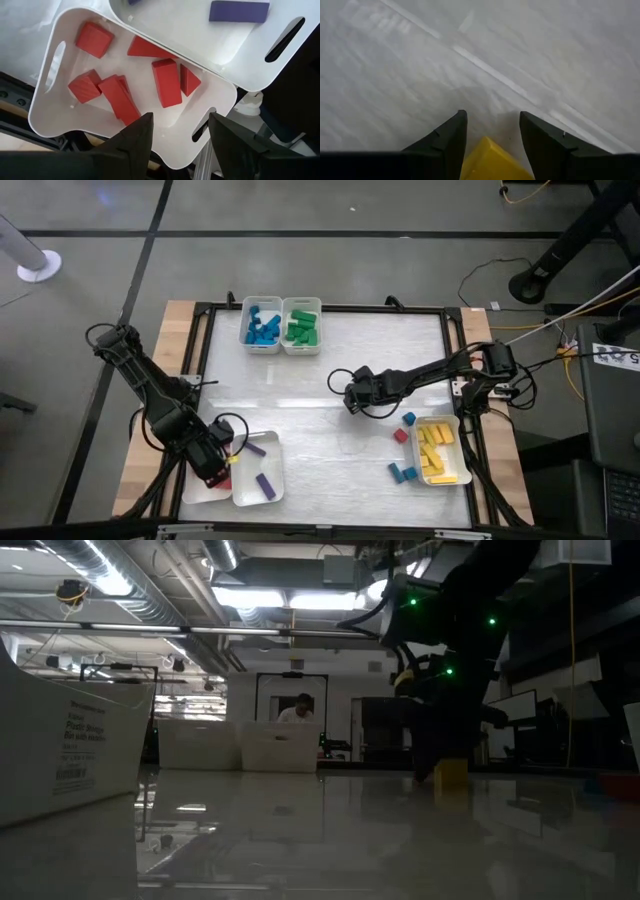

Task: Sort blocks
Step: Put the yellow block into the bottom right white bin

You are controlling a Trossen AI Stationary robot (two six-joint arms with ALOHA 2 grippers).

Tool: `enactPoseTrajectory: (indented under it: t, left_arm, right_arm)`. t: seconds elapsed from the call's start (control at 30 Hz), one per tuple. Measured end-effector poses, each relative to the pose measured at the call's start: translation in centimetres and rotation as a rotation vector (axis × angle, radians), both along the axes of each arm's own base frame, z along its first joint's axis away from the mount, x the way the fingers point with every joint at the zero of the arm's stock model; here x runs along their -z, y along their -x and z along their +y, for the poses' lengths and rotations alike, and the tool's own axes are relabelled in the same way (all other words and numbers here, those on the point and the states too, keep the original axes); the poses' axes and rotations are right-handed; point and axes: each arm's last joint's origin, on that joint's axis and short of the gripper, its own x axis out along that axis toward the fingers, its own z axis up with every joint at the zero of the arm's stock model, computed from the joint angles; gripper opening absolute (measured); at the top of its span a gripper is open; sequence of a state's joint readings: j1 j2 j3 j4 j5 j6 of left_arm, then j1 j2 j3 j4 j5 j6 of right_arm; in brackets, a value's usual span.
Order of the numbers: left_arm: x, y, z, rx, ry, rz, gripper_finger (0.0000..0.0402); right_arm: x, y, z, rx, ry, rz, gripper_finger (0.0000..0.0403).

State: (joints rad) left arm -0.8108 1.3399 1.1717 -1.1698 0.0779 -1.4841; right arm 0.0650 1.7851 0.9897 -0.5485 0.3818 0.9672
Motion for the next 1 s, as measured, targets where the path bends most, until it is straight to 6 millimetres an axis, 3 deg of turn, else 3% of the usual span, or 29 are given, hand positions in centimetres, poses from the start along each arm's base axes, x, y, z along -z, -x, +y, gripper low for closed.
enactPoseTrajectory:
  t: [0.23, 0.5, 0.63, 0.8, 1.0]
  left_arm:
    - [0.0, 0.0, 0.0, -0.004, -0.012, -0.014, 0.018]
    - [0.0, 0.0, 0.0, -0.004, -0.013, -0.013, 0.018]
    - [0.0, 0.0, 0.0, -0.004, -0.013, -0.013, 0.018]
    - [0.0, 0.0, 0.0, -0.004, -0.013, -0.013, 0.018]
    - [0.0, 0.0, 0.0, -0.004, -0.013, -0.014, 0.018]
  right_arm:
    - [-0.6, -0.2, 0.0, -0.14, 0.035, 0.046, 0.0182]
    - [-4.6, -1.3, 0.1, -0.28, 0.044, 0.184, 0.0182]
    - [-6.2, -1.3, 0.3, -0.481, 0.022, 0.309, 0.0182]
    - [-6.3, -1.1, 0.4, -0.706, 0.011, 0.389, 0.0182]
    - [-5.5, -0.6, 0.7, -0.833, -0.079, 0.41, 0.0182]
